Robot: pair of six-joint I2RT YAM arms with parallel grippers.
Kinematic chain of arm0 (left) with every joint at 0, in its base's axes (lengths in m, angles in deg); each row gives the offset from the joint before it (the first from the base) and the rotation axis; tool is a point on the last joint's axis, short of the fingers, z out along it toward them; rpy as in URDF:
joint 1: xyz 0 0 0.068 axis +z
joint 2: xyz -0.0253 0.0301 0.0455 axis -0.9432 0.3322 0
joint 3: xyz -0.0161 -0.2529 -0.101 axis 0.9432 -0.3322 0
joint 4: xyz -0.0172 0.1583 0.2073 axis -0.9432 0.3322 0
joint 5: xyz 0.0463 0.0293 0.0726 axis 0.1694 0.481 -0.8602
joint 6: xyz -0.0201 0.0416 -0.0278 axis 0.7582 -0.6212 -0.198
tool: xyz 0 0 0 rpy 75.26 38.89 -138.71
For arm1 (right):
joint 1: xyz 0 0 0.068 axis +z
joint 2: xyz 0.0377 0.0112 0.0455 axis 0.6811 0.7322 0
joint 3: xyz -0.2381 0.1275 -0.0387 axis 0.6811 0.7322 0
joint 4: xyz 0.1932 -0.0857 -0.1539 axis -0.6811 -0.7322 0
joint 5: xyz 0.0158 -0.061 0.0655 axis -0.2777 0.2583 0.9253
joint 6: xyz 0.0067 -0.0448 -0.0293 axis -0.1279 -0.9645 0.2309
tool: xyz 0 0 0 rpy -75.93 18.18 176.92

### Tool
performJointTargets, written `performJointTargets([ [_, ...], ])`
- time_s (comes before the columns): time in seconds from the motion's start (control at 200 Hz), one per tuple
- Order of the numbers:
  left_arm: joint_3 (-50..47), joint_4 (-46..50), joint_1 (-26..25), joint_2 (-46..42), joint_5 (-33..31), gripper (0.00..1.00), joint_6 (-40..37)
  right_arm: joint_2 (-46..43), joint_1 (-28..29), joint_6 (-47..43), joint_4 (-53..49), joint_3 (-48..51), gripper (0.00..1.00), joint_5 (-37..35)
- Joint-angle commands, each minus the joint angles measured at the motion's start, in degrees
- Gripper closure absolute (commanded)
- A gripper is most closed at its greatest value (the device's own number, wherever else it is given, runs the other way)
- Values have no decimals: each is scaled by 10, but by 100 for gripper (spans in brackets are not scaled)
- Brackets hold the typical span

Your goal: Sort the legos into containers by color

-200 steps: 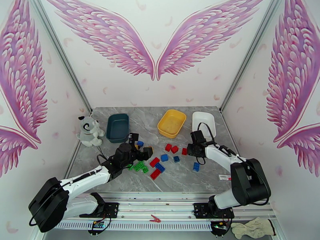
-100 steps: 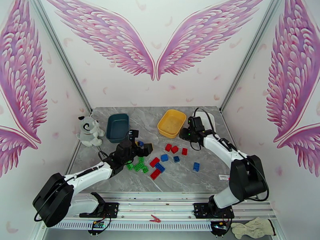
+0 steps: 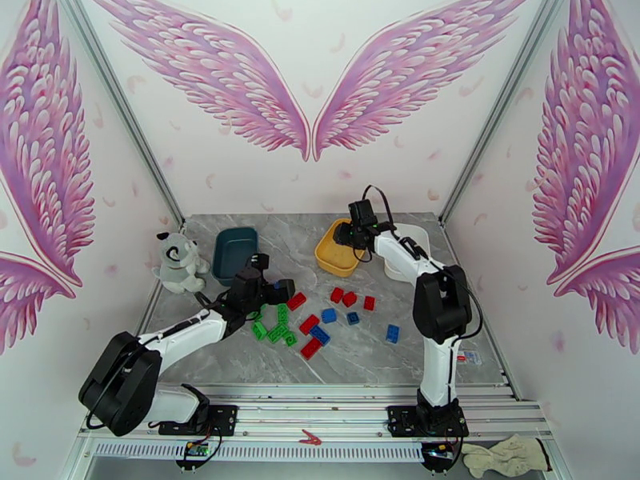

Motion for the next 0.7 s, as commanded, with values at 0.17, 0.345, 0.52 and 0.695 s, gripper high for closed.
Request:
performJointTargets([
  [0.17, 63, 81, 4, 41, -27, 13, -47, -35, 18, -21, -51, -3, 29, -33],
  [0.345, 93, 114, 2, 75, -45, 17, -67, -147, 66, -42, -44, 101, 30, -46],
  [0.52, 130, 144, -14, 115, -77, 19, -97, -269, 112, -58, -23, 249, 32, -59],
  [0.695, 181, 194, -37, 169, -145, 25, -128, -353, 119, -52, 9, 368, 36, -30],
])
